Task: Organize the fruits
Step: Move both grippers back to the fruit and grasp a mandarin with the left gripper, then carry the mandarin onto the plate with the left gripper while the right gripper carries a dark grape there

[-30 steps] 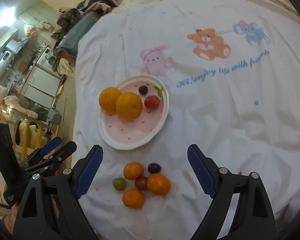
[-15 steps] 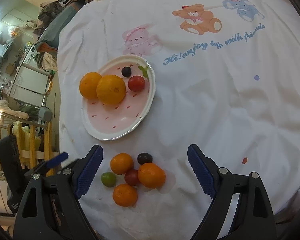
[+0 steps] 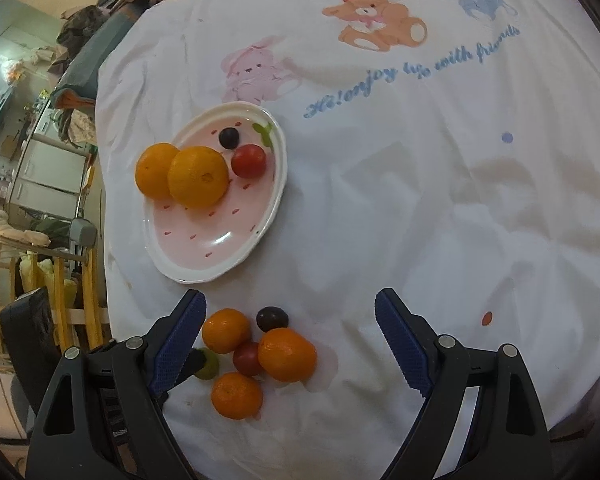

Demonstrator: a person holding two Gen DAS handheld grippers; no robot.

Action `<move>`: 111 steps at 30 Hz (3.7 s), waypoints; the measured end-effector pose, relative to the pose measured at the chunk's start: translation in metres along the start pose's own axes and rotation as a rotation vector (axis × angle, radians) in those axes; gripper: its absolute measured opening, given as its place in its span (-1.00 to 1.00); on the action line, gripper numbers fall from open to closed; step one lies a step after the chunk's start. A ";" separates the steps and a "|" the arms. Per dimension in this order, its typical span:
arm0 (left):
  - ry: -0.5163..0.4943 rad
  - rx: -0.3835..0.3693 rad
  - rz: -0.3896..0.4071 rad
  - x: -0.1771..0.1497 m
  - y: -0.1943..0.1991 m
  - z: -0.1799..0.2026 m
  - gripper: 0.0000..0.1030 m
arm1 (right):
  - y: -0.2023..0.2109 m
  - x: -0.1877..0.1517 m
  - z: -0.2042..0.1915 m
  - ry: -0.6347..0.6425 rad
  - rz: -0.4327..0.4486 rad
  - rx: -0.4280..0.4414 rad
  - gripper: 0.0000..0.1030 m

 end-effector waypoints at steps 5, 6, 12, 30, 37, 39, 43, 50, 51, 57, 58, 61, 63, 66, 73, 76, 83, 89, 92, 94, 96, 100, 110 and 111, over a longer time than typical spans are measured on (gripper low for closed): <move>0.000 -0.032 -0.023 0.008 -0.014 0.008 -0.16 | 0.007 0.001 0.009 -0.020 0.016 -0.001 0.73; 0.003 -0.032 -0.027 0.009 -0.018 0.009 -0.17 | 0.008 0.001 0.010 -0.026 0.018 0.000 0.73; 0.030 -0.047 -0.038 0.010 -0.028 0.005 -0.28 | 0.007 0.004 0.010 -0.037 0.018 0.005 0.73; 0.263 0.033 0.184 0.029 0.060 -0.065 -0.31 | -0.081 -0.013 -0.060 0.468 -0.384 -0.171 0.03; 0.304 -0.009 0.178 0.031 0.062 -0.067 -0.31 | -0.107 -0.021 -0.056 0.523 -0.494 -0.251 -0.26; 0.305 -0.015 0.181 0.033 0.065 -0.067 -0.31 | -0.112 -0.027 -0.054 0.541 -0.512 -0.273 -0.30; 0.301 -0.018 0.179 0.033 0.064 -0.065 -0.31 | -0.112 -0.029 -0.050 0.542 -0.511 -0.279 -0.47; 0.305 0.011 0.170 0.030 0.057 -0.070 -0.31 | -0.086 -0.017 -0.039 0.420 -0.403 -0.138 -0.49; 0.303 0.021 0.170 0.029 0.056 -0.071 -0.31 | -0.080 -0.014 -0.039 0.403 -0.378 -0.114 -0.49; 0.305 0.086 0.175 0.027 0.048 -0.083 -0.31 | -0.045 -0.006 -0.034 0.356 -0.281 -0.029 -0.49; 0.305 0.094 0.178 0.026 0.047 -0.085 -0.31 | -0.036 -0.009 -0.034 0.351 -0.267 -0.017 -0.49; 0.303 0.115 0.194 0.026 0.047 -0.088 -0.31 | -0.022 0.007 -0.034 0.329 -0.220 0.016 -0.49; 0.291 0.122 0.206 0.027 0.050 -0.087 -0.31 | -0.018 0.018 -0.035 0.312 -0.189 0.037 -0.49; 0.260 0.135 0.222 0.033 0.057 -0.084 -0.31 | -0.017 0.028 -0.041 0.284 -0.137 0.067 -0.49; 0.214 0.124 0.262 0.057 0.083 -0.076 -0.31 | 0.010 0.062 -0.045 0.293 -0.016 0.080 -0.49; 0.168 0.146 0.249 0.073 0.084 -0.073 -0.31 | 0.015 0.077 -0.046 0.283 0.024 0.090 -0.49; 0.115 0.196 0.201 0.099 0.064 -0.074 -0.31 | 0.001 0.109 -0.048 0.260 0.050 0.099 -0.49; 0.112 0.166 0.152 0.102 0.039 -0.072 -0.31 | -0.017 0.123 -0.056 0.254 0.023 0.112 -0.48; 0.105 0.161 0.135 0.104 0.026 -0.069 -0.31 | -0.032 0.129 -0.061 0.266 -0.003 0.103 -0.48; 0.110 0.144 0.126 0.105 0.020 -0.068 -0.31 | -0.042 0.131 -0.062 0.272 -0.019 0.096 -0.48; 0.108 0.137 0.120 0.106 0.015 -0.067 -0.30 | -0.053 0.133 -0.062 0.273 -0.039 0.092 -0.48; 0.080 0.124 0.102 0.109 0.005 -0.061 -0.30 | -0.072 0.136 -0.060 0.260 -0.076 0.089 -0.48; 0.072 0.142 0.079 0.110 -0.008 -0.058 -0.29 | -0.105 0.137 -0.051 0.234 -0.128 0.075 -0.47; 0.070 0.148 0.081 0.110 -0.008 -0.057 -0.28 | -0.107 0.136 -0.052 0.236 -0.135 0.080 -0.47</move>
Point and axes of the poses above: each gripper's, at about its wrist camera, not at the fingertips, and y roughly against the way its jaws point, z to its right, x to its top, the point moved 6 cm from there along -y, roughly the way its jaws point, and after that the axes turned 3 degrees about x, right-handed, at the moved point
